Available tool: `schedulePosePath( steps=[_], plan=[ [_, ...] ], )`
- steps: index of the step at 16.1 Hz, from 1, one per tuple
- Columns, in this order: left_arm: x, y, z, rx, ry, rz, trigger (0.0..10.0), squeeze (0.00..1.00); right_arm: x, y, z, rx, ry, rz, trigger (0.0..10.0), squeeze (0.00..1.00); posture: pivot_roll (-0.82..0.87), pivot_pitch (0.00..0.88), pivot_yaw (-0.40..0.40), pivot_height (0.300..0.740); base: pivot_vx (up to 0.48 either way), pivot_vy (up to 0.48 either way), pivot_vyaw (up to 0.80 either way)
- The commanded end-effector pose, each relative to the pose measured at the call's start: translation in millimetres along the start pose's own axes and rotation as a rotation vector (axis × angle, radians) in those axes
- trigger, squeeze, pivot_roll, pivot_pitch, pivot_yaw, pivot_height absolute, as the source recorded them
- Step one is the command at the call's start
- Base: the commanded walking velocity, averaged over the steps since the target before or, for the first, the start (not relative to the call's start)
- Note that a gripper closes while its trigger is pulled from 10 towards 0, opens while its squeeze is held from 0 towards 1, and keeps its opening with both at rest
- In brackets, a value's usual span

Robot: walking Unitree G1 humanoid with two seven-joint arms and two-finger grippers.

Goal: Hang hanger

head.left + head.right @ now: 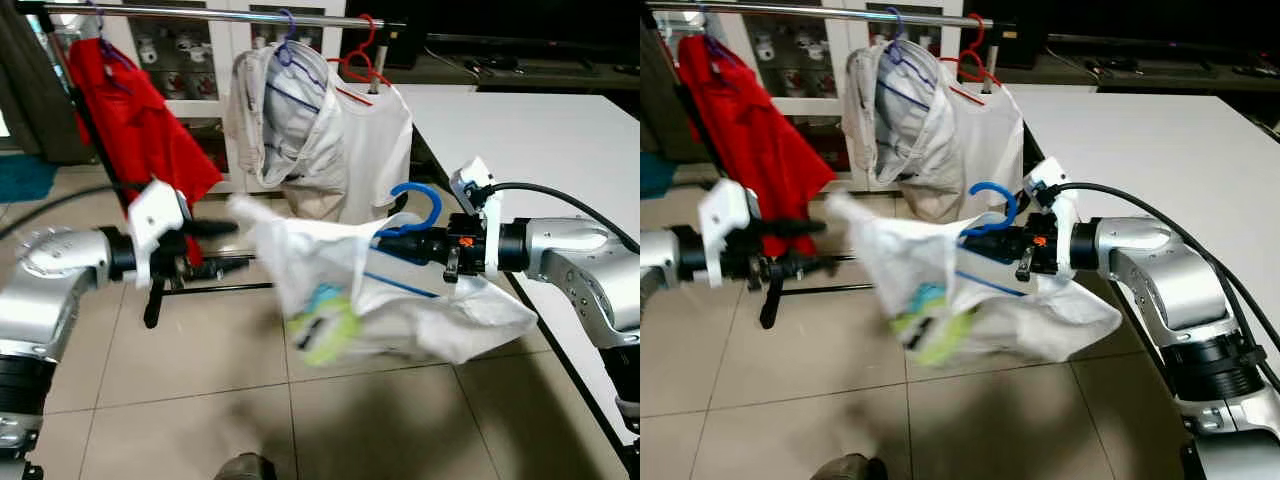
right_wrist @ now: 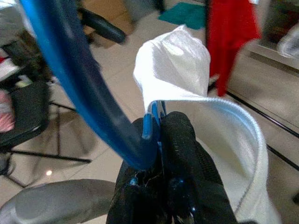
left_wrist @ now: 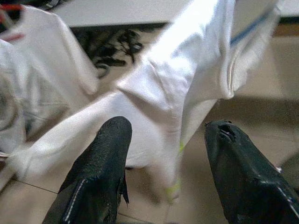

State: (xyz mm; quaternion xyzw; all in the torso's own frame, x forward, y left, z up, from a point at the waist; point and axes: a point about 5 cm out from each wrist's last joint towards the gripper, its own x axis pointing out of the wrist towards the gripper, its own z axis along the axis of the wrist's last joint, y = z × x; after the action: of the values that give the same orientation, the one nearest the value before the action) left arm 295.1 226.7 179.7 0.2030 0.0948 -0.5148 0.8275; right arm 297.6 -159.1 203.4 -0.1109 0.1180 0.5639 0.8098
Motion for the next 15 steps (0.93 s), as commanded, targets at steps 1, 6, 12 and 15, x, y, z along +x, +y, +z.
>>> schedulePosePath(
  steps=[1,6,12,15],
  plan=[
    [-0.8,-1.5,0.8,0.028,0.018,-0.056,10.0,0.00,-7.2,5.1,7.9,-0.024,-0.022,0.055,10.0,0.00,-0.07,0.000,-0.066,0.740,0.000,0.000,0.00],
    [1.7,-7.1,-8.4,0.012,0.051,-0.143,0.0,0.00,-16.2,13.6,7.0,-0.008,-0.053,0.101,10.0,0.00,-0.08,0.000,-0.046,0.740,0.000,0.000,0.00],
    [-7.3,-3.6,-14.3,-0.012,0.063,-0.149,0.0,0.00,-23.7,16.7,6.6,0.004,-0.065,0.105,10.0,0.00,-0.08,0.000,-0.042,0.740,0.000,0.000,0.00],
    [-7.7,-1.8,-19.0,-0.014,0.059,-0.135,0.0,0.00,-25.0,19.3,7.9,0.009,-0.074,0.125,10.0,0.00,-0.08,0.000,-0.043,0.740,0.000,0.000,0.00]
  ],
)
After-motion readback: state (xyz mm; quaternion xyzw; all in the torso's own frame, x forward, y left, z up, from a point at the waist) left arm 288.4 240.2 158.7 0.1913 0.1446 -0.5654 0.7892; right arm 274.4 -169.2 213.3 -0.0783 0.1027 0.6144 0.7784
